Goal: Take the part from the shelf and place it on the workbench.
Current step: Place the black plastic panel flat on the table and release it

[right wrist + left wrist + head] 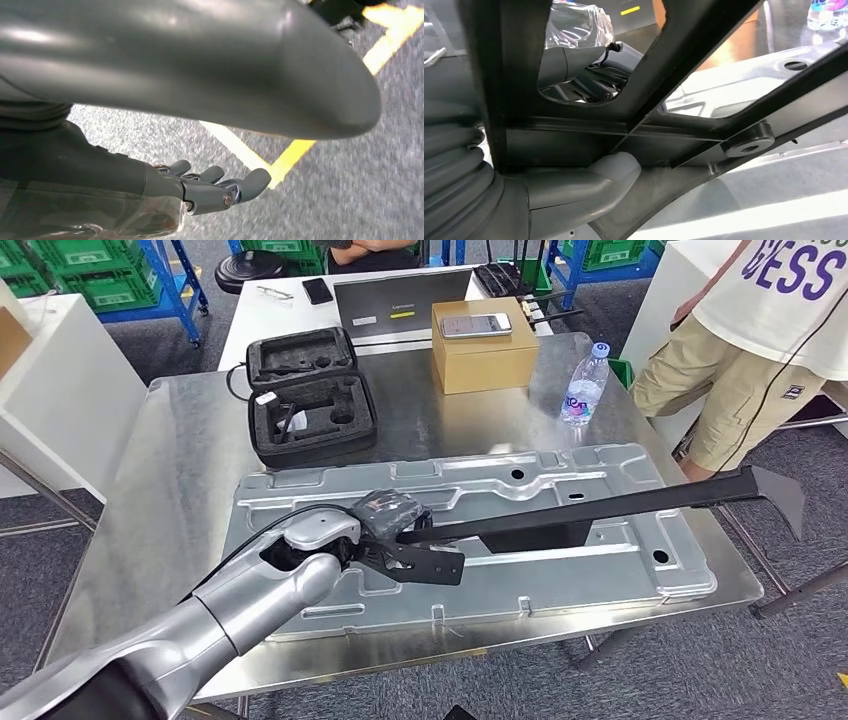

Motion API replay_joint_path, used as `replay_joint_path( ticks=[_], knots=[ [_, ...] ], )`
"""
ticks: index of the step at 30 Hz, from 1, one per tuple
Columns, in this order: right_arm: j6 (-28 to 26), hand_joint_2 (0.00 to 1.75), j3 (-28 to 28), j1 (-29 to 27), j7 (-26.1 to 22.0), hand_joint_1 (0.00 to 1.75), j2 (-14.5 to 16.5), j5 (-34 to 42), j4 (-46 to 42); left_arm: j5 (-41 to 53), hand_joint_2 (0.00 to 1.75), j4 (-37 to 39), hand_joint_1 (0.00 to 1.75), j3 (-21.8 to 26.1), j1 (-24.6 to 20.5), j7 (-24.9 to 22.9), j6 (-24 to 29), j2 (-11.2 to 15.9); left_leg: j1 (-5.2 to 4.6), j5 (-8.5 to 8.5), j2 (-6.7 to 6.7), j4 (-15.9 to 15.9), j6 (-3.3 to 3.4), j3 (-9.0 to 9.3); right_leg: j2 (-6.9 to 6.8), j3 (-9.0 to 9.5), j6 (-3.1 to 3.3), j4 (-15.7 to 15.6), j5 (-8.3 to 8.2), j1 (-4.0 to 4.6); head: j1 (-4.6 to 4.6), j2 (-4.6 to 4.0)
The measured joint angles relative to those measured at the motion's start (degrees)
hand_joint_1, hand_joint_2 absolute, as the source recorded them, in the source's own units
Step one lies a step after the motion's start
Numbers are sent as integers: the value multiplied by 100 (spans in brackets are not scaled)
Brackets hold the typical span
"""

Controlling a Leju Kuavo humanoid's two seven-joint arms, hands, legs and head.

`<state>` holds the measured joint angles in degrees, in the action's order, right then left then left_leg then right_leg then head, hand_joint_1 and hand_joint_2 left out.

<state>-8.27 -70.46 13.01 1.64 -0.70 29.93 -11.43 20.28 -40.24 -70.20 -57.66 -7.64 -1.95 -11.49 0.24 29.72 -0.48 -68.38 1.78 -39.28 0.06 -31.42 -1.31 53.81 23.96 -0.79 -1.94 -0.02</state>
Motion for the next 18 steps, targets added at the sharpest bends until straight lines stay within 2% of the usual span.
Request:
replay_joint_path(
  ticks=[1,2,3,5,7,8,11,13,15,16,17,18],
  knots=[
    [1,0,1,-7,-1,0,1,-1,0,-30,175,1,175,8,3,2,14,10,7,97,2,-304,-15,-135,-5,-7,1,1,-1,0,0,0],
    [1,0,1,-15,-1,0,1,-2,0,-62,175,1,175,18,4,5,29,20,15,89,4,-402,-24,-172,-7,-11,0,3,-2,0,0,0],
    [1,0,1,-21,-1,0,1,-3,0,-109,175,1,175,34,4,11,48,26,25,-22,7,-256,-27,-91,-6,-10,-3,4,-2,-1,0,0],
    [1,0,3,-25,-4,0,2,-6,0,-221,175,1,175,85,3,40,74,32,42,-389,12,545,-14,307,4,-4,-19,8,1,-1,0,0],
    [0,0,10,-24,-7,0,4,-15,0,-485,175,-1,175,151,8,127,36,37,31,-607,9,1198,23,604,16,-22,-63,19,6,21,8,0],
    [-1,0,15,-26,-6,0,5,-26,0,-753,175,-1,175,198,21,205,-40,43,16,-628,3,1324,44,651,19,-35,-90,21,6,29,14,1],
    [0,0,28,-27,0,0,8,-70,0,-2066,175,-4,175,469,158,582,-477,67,-7,-645,-8,1369,136,661,20,-70,-182,58,50,0,25,1],
    [1,0,37,-21,5,0,13,-103,0,-2888,175,-10,175,697,252,786,-719,69,8,-659,-4,1392,202,677,16,-249,-223,445,280,-18,41,0],
    [1,0,40,-24,13,0,16,-139,0,-3690,175,-13,175,931,347,925,-892,70,2,-650,-1,1391,239,680,15,-646,-243,1254,622,-22,59,0],
    [1,0,40,-27,18,0,18,-151,0,-4047,175,-13,175,1044,408,973,-939,71,-2,-643,-1,1390,248,684,14,-837,-253,1607,721,-26,63,0],
    [1,0,40,-29,22,0,20,-161,0,-4344,175,-13,175,1148,465,1005,-956,72,-4,-636,-4,1388,253,691,14,-950,-261,1779,716,-31,64,0],
    [1,0,41,-29,26,0,22,-167,0,-4576,175,-13,175,1232,506,1022,-943,72,-3,-626,-10,1387,254,703,14,-949,-267,1714,600,-40,65,0]
  ],
)
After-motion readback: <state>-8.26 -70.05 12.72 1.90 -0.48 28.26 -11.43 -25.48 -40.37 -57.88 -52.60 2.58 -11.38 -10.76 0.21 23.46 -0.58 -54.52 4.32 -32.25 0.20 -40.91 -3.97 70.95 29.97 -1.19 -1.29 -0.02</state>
